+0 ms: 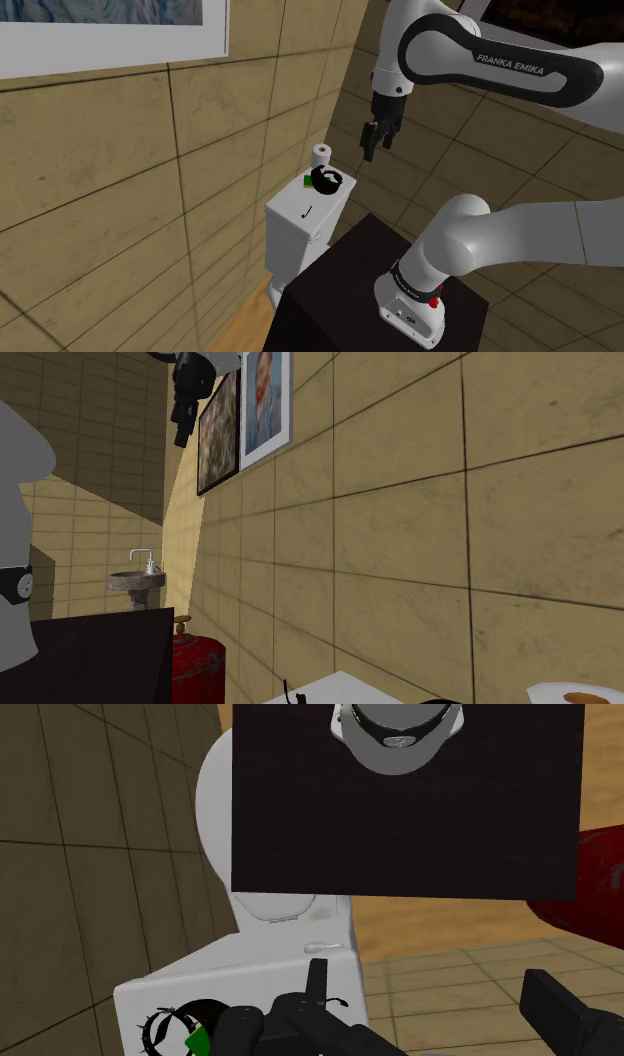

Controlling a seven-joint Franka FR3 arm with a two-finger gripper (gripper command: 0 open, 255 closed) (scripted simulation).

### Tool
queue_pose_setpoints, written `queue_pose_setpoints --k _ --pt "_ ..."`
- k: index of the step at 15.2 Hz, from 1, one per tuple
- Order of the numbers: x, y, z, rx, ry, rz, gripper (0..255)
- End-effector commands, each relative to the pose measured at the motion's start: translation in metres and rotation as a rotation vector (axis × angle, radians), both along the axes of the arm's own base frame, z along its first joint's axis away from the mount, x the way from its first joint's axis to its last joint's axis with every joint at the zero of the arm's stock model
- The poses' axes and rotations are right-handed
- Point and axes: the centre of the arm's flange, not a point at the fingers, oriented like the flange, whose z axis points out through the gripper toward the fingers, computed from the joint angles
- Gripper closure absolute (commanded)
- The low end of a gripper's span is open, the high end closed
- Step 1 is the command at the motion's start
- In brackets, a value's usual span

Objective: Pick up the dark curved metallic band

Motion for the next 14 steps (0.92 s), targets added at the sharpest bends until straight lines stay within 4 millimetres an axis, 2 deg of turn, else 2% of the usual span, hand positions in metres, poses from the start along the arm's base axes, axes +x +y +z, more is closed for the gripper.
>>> queue_pose_setpoints --k 1,14 --pt "0.0 0.0 0.0 0.0 0.0 0.0 0" --pt "0.067 -0.116 -0.109 0.041 -0.053 -0.071 0"
